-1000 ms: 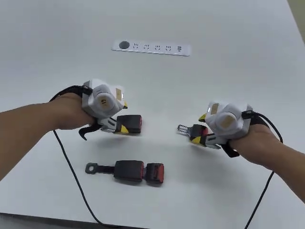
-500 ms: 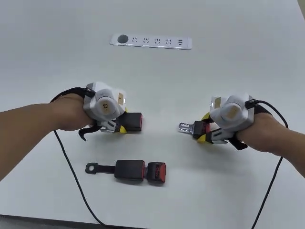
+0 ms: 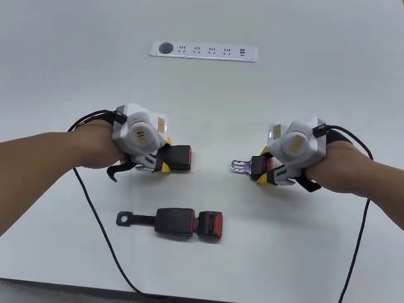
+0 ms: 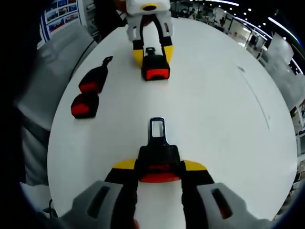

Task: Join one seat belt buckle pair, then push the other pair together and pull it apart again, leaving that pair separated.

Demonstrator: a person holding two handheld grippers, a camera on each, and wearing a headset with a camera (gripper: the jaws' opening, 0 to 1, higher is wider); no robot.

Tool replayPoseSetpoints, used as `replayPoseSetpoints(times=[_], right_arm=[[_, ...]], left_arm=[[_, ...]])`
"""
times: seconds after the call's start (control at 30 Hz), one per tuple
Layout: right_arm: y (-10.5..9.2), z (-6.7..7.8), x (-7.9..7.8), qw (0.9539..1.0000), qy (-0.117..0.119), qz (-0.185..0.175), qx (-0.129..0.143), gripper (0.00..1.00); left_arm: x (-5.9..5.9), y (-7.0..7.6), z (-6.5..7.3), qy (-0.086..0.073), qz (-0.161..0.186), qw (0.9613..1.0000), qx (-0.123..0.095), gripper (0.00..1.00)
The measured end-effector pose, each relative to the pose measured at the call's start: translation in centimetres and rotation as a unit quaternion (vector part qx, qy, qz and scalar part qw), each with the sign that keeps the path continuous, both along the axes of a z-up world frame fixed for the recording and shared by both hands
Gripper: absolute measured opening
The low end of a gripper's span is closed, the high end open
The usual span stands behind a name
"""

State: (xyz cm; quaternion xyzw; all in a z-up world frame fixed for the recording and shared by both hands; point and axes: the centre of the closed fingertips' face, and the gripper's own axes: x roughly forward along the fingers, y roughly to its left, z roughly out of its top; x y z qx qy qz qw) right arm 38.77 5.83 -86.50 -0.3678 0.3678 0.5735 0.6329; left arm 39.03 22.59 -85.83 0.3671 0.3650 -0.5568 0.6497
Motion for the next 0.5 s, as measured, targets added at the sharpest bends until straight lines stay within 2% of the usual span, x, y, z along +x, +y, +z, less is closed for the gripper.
replayPoseSetpoints(times=[0.1, 0.37, 0.5], right_arm=[[1.3, 0.0, 0.5, 1.0, -0.005, -0.003, 0.005, 0.35], [6.0, 0.0, 0.4, 0.9996, -0.004, 0.005, 0.027, 0.35], [7.4, 0.0, 0.5, 0.9994, -0.001, 0.005, 0.034, 0.35]], left_arm=[[0.0, 0.0, 0.0, -0.002, 0.001, 1.0, -0.001, 0.32], [0.2, 0.1, -0.1, 0.0, -0.004, 1.0, 0.006, 0.32], [0.2, 0.0, -0.1, 0.0, -0.007, 0.9999, 0.007, 0.32]])
